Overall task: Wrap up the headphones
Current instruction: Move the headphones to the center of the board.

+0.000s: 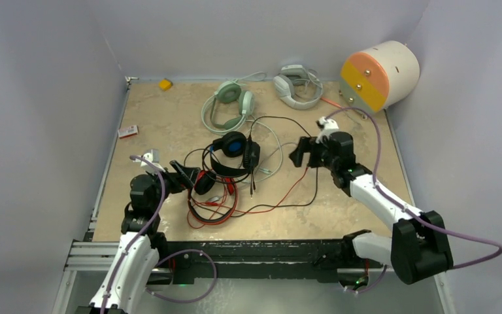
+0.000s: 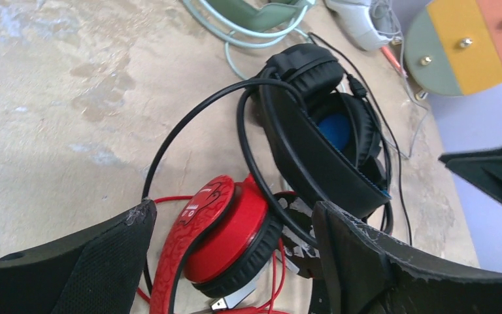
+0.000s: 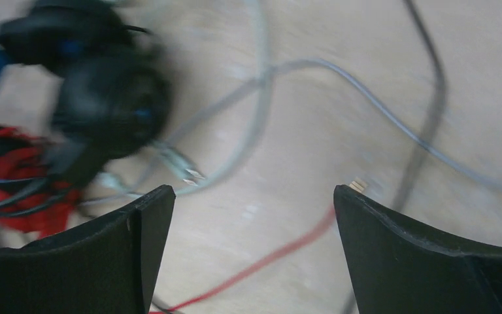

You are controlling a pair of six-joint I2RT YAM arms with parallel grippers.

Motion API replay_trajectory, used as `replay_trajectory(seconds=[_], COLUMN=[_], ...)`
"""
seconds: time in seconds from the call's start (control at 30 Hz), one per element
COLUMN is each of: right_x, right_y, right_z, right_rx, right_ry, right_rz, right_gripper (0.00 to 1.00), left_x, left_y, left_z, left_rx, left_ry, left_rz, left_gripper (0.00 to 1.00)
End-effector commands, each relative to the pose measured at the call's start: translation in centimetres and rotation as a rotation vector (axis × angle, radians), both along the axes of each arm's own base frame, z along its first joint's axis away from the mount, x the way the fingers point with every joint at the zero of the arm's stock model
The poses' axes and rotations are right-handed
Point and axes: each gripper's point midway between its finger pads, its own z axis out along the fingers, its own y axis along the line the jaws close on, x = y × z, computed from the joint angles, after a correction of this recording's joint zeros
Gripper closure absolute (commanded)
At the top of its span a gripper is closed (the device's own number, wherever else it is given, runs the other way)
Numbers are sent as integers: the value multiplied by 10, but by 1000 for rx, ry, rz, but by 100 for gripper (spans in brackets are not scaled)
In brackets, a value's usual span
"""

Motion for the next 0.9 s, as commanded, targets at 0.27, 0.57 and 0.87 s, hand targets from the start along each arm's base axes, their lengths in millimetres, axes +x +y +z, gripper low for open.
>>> replay_trajectory(seconds=[0.27,0.57,0.87], right_x=[-25,-51,-60], right_y=[191,263,300], right_z=[94,77,64], right_rx=[-114,-132,-184], right_ry=[-174,-126,-87], right_rz=[776,997,1073], right_gripper=[9,1,8], left_x=[-1,0,1], left_y=[-10,-10,-11], left_z=[17,16,15], left_rx=[10,9,9], left_ry=[-104,-102,-94], left_rz=[-74,-69,-78], left_gripper=[14,14,20])
